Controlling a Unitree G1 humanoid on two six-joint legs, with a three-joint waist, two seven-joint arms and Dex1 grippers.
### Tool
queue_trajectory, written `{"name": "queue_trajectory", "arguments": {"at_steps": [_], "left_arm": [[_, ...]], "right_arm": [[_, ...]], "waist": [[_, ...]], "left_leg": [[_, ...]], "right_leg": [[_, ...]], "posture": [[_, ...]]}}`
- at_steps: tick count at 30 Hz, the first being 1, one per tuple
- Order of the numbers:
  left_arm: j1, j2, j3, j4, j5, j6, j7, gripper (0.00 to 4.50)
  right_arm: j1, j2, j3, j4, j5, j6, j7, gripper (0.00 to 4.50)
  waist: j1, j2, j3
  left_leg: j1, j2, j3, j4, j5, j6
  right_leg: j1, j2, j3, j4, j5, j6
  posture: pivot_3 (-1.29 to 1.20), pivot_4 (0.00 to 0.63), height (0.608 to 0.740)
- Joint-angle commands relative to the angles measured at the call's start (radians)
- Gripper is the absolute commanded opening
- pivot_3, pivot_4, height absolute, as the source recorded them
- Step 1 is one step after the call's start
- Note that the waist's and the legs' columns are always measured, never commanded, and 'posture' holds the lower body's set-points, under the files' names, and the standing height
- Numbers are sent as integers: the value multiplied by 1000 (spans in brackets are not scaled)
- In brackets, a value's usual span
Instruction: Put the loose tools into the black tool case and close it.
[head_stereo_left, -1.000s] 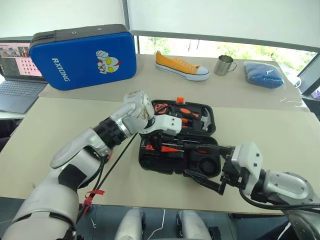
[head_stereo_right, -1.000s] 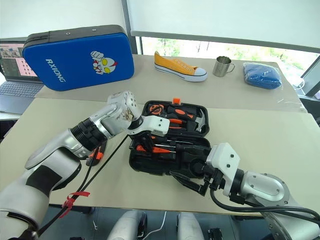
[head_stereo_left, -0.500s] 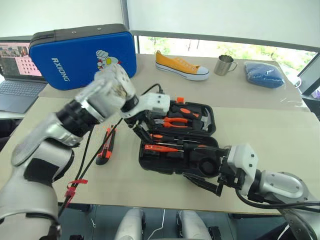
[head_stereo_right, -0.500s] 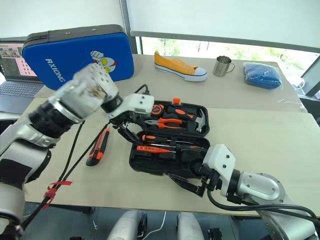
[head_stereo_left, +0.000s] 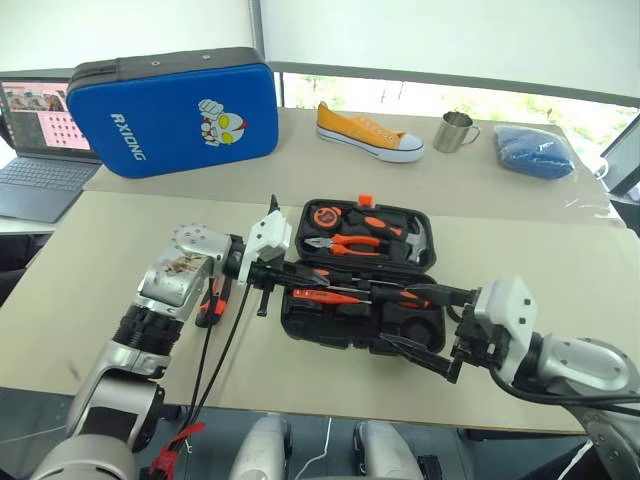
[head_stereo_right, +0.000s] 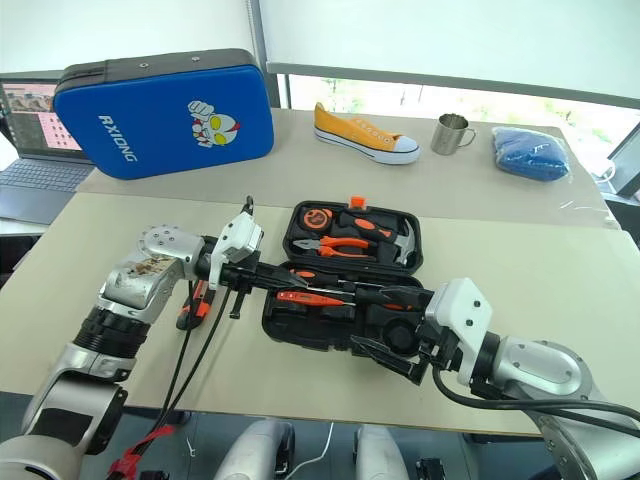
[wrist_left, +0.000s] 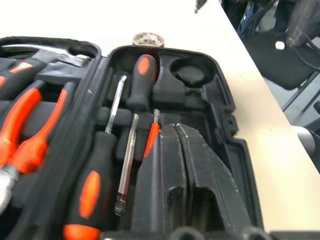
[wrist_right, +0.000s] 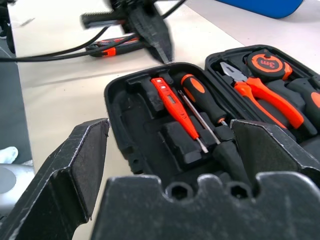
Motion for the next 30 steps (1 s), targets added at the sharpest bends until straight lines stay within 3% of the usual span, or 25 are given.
{"name": "queue_trajectory", "arguments": {"at_steps": [1,21,30], "left_arm": [[-6,-39,22,40,3,-64,35,78],[3,-100,-109,359,251,-519,31,78],[-22,-114,-129,486,305,-593,51,78]], "right_arm": [[-3,-20,-48,-2,27,9,13,4500],[-18,-23,-45,-9,42,34,-6,4500],[-20,-23,-41,-12,43,29,-6,4500]], "waist": [[1,0,0],[2,1,-1],[2,1,-1]], "left_leg": [[0,0,0,0,0,0],[1,-1,0,0,0,0],[12,-1,0,-2,-1,1]], "right_leg": [[0,0,0,0,0,0],[2,0,0,0,0,0],[13,0,0,-3,0,1]], "posture": [[0,150,740],[0,150,740],[0,150,740]]}}
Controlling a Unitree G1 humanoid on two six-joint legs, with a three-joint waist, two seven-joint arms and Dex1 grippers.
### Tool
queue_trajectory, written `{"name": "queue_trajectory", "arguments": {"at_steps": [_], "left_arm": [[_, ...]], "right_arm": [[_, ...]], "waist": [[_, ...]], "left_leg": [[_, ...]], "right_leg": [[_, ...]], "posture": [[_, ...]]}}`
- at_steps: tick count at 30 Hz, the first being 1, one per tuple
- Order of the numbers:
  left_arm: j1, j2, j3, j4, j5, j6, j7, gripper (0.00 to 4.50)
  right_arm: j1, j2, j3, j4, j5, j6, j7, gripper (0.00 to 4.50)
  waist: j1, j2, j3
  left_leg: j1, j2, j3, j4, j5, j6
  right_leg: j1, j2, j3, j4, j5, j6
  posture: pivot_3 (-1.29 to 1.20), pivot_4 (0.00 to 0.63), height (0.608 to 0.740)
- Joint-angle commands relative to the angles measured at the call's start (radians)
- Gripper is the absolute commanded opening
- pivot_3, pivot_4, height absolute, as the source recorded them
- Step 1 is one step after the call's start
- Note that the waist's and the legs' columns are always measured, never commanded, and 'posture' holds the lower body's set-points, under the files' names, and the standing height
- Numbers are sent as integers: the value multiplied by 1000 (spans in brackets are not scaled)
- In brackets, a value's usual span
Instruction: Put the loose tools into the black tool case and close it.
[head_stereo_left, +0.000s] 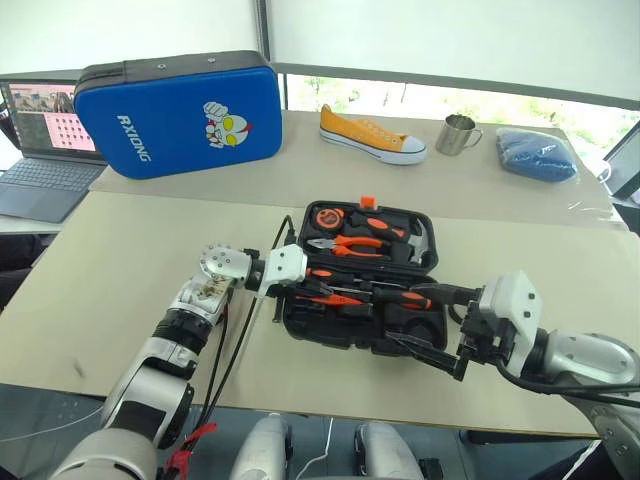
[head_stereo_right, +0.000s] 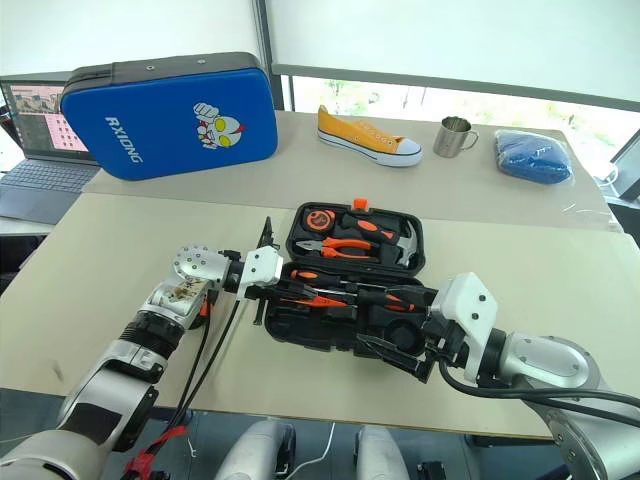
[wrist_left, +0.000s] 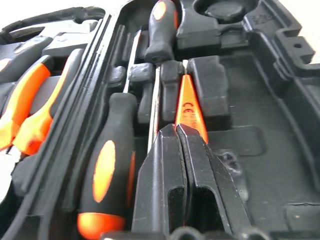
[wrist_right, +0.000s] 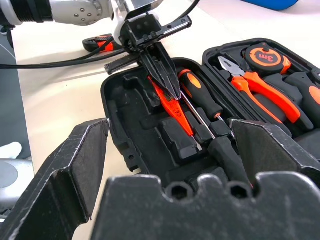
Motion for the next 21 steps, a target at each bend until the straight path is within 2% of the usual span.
{"name": "queue_trajectory", "arguments": {"at_steps": [1,4,7,10,13,15,16,17,19,21], "left_arm": [[20,2,-26,38,47,7,6,78],[38,19,8,-51,-15,59,-24,78],[71,71,55,-227,-89,170,-40,78],[118,175,167,-483,-206,409,10,78],[187,326,363,-680,-326,718,125,759],[261,394,461,-757,-367,831,183,1532],[297,420,500,-787,-381,871,204,1874],[390,459,593,-817,-373,888,214,2294],[579,511,754,-839,-312,860,231,2955],[719,533,862,-843,-289,855,246,3657]], "right_arm": [[-9,-4,-22,-25,14,-6,-2,4500],[-23,-4,-14,-16,13,-8,3,4500],[-45,-9,9,0,1,-15,21,4500],[-96,-2,48,41,-17,-32,42,4500],[-179,14,100,102,-41,-62,74,4500],[-216,24,125,126,-47,-76,95,4500],[-228,27,134,134,-51,-83,105,4500],[-256,30,156,150,-59,-95,125,4500],[-306,39,192,176,-68,-110,160,4500],[-343,44,213,194,-67,-119,192,4500]], "waist": [[0,0,0],[-2,0,0],[-10,0,0],[-21,0,0],[-36,-1,1],[-42,0,1],[-41,2,0],[-39,2,0],[-52,2,0],[-52,1,1]], "left_leg": [[2,0,0,0,0,0],[3,0,0,0,0,0],[2,1,0,0,0,0],[0,4,0,-1,0,0],[-1,8,0,-1,0,0],[0,11,1,-3,0,0],[2,11,1,-4,0,0],[4,11,2,-6,0,0],[4,11,4,-8,0,0],[4,12,6,-11,0,0]], "right_leg": [[2,0,0,0,0,0],[2,0,0,0,0,0],[1,0,0,0,0,0],[-1,2,1,0,0,0],[-3,4,1,1,1,-2],[-4,5,1,1,0,-3],[-3,4,0,1,0,-3],[-3,4,0,0,0,-4],[-3,3,1,0,0,-4],[-6,3,1,0,0,-5]], "posture": [[0,150,740],[0,150,740],[0,150,740],[0,150,740],[0,150,740],[0,150,740],[0,150,740],[0,150,740],[0,150,740],[0,150,740]]}}
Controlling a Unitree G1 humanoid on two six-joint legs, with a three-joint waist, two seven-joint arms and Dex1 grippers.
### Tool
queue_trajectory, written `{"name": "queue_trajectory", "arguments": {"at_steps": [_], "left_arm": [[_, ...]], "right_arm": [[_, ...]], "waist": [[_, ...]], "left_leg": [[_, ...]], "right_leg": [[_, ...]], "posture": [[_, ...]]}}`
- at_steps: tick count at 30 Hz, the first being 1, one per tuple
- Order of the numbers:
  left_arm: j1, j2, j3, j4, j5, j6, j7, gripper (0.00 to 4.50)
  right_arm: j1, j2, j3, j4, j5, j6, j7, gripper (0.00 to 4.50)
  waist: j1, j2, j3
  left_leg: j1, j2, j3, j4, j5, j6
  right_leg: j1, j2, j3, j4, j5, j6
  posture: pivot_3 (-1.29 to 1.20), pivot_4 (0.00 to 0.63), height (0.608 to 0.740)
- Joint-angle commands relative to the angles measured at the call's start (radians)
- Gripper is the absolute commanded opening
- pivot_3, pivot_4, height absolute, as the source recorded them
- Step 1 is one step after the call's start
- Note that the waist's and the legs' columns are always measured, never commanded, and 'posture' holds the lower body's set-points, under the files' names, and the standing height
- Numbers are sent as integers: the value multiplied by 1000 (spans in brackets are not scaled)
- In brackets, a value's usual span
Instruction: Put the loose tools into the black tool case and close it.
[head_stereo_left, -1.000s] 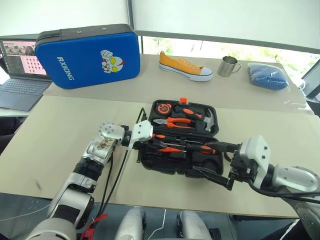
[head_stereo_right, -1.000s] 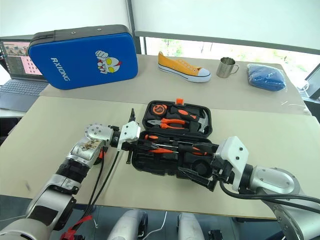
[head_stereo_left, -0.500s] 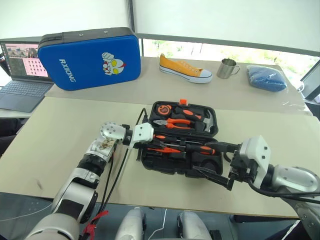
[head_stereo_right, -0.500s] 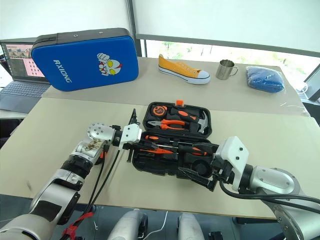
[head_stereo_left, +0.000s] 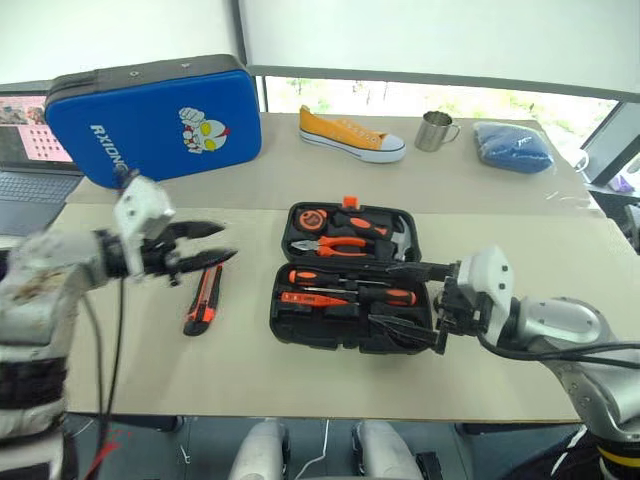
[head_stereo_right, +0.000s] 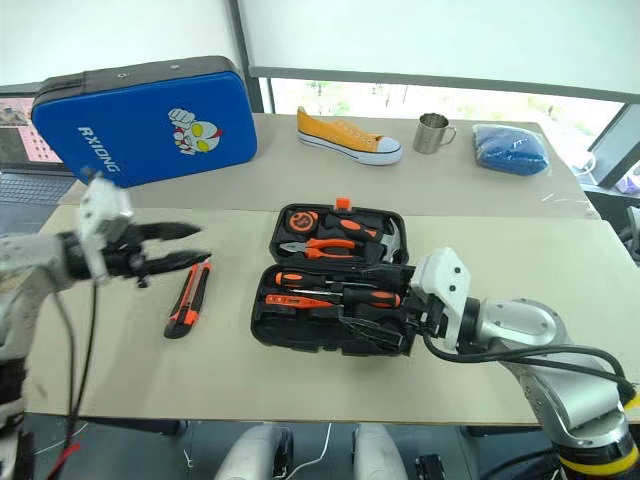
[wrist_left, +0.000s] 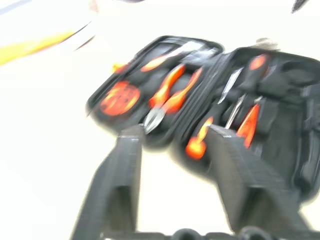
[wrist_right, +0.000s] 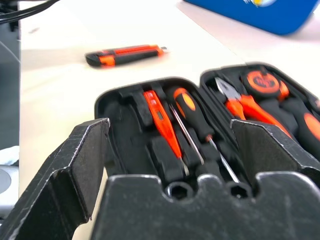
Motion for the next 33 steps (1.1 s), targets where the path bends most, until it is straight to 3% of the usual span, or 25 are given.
{"name": "queue_trajectory", "arguments": {"at_steps": [1,2,6,8,16,20,23,28,33], "left_arm": [[175,42,217,-26,46,-8,34,4163],[216,47,244,-25,53,-7,42,4447],[355,87,269,-89,68,115,64,4447],[344,102,244,-172,5,241,93,4447],[-196,68,10,-287,-237,997,340,4447],[-262,69,-159,-200,-294,1038,501,4447],[-308,41,-267,-151,-248,1038,627,4447],[-354,32,-330,-75,-237,1038,698,4447],[-453,-39,-375,4,-228,1038,749,4447]], "right_arm": [[-61,7,26,18,0,-39,62,4500],[-73,8,30,25,3,-39,74,4500],[-103,4,38,53,32,-21,129,4500],[-92,-9,45,51,38,-22,169,4500],[-57,23,56,33,-9,-41,137,4500],[-30,46,65,9,-30,-39,92,4500],[2,56,59,-22,-28,-29,59,4500],[38,55,30,-45,-19,-15,17,4500],[71,43,9,-63,-23,-15,-9,4500]], "waist": [[3,-3,1],[11,-3,1],[42,-4,1],[48,-4,1],[45,-6,1],[16,-6,1],[20,-6,1],[27,-7,1],[41,-7,1]], "left_leg": [[-1,0,0,-1,0,-1],[-2,1,0,-1,1,-2],[-2,1,0,-1,2,-4],[-1,1,0,-1,2,-4],[-3,0,0,-1,3,-5],[-2,0,2,-4,3,-5],[-2,1,0,-6,3,-6],[-3,0,1,-5,4,-7],[-3,-1,1,-4,4,-7]], "right_leg": [[-2,0,-1,1,0,-1],[-4,0,-1,1,0,-2],[-6,-2,-3,0,1,-3],[-6,-2,-3,-2,1,-3],[-5,1,-4,2,2,-4],[-8,1,-1,4,2,-4],[-9,2,-2,4,2,-5],[-8,1,-1,3,2,-5],[-7,0,-2,2,2,-5]], "posture": [[0,150,740],[0,150,740],[0,150,740],[0,150,740],[0,150,740],[0,150,740],[0,150,740],[0,150,740],[0,150,740]]}}
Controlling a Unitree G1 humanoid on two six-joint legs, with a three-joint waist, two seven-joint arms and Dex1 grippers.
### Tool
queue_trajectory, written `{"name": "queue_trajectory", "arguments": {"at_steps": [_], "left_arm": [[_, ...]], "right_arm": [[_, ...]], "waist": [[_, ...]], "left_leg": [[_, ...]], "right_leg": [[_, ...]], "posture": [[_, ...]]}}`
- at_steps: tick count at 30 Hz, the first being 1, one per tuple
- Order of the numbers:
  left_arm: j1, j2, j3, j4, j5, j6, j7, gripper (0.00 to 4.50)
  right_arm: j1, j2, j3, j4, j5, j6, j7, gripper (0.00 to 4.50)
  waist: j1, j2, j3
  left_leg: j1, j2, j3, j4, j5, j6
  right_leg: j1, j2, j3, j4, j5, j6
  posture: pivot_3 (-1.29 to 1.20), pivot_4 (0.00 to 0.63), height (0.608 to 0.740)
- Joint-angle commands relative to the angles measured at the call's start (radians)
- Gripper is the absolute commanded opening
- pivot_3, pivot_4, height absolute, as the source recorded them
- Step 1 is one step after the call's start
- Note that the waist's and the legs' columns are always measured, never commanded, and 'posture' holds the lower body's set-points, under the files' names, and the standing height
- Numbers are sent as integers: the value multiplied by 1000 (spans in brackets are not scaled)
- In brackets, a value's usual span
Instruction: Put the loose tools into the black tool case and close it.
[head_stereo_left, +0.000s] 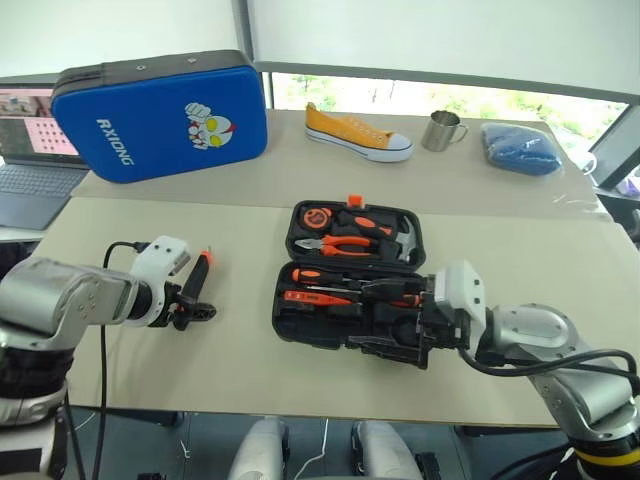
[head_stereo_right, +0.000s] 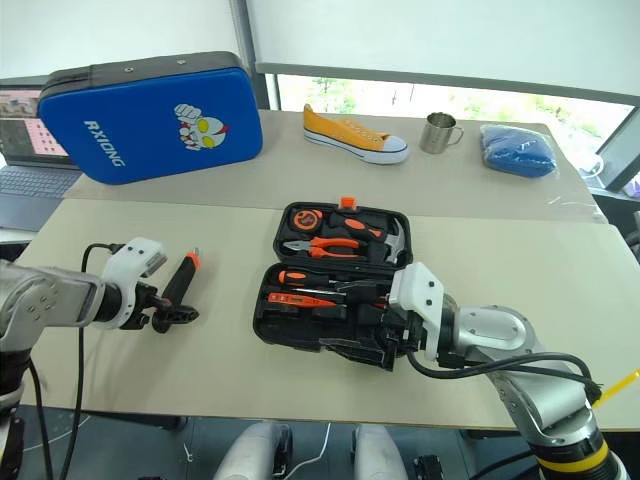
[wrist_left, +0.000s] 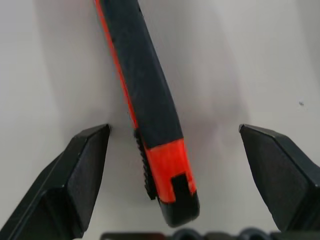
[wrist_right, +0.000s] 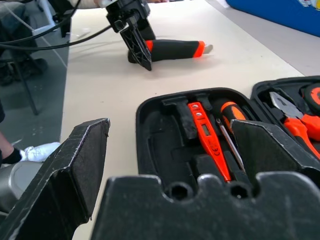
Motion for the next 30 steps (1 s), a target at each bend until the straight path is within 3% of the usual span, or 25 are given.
{"name": "queue_trajectory", "arguments": {"at_steps": [1,5,6,8,10,18,24,30], "left_arm": [[-57,-33,-15,37,10,3,30,4447],[-73,-39,-35,40,11,3,36,4447],[-73,-41,-35,39,10,3,35,3915],[-72,-43,-35,35,1,3,29,3554],[-65,-36,-38,27,-9,3,25,2668],[-62,-19,-17,20,-5,3,34,473],[-52,5,17,32,9,1,13,480],[-10,156,-52,-1,62,-470,-325,480]], "right_arm": [[5,-8,-37,-51,13,4,-23,4500],[16,-13,-48,-56,17,4,-33,4500],[20,-13,-48,-58,16,2,-34,4500],[25,-14,-48,-59,14,-1,-35,4500],[26,-13,-46,-59,12,-2,-37,4500],[14,-9,-39,-47,7,-7,-39,4500],[8,-28,-46,-40,10,-10,-10,4500],[29,-57,-47,-55,3,-29,25,4500]], "waist": [[1,0,0],[-2,0,0],[-2,0,0],[-3,0,0],[-4,0,0],[-5,0,0],[-10,0,0],[-10,0,0]], "left_leg": [[0,-1,0,0,0,0],[0,0,0,0,0,0],[0,0,0,0,0,0],[0,0,0,0,0,0],[0,0,0,0,0,0],[0,0,0,0,0,0],[0,0,0,0,0,0],[-1,1,0,0,0,0]], "right_leg": [[0,0,0,0,0,0],[0,0,0,0,0,0],[0,0,0,0,0,0],[0,0,0,0,0,0],[0,0,0,0,0,0],[0,0,0,0,0,0],[-1,1,0,0,0,0],[-1,1,0,0,0,0]], "posture": [[0,150,740],[0,150,740],[0,150,740],[0,150,740],[0,150,740],[0,150,740],[0,150,740],[0,150,740]]}}
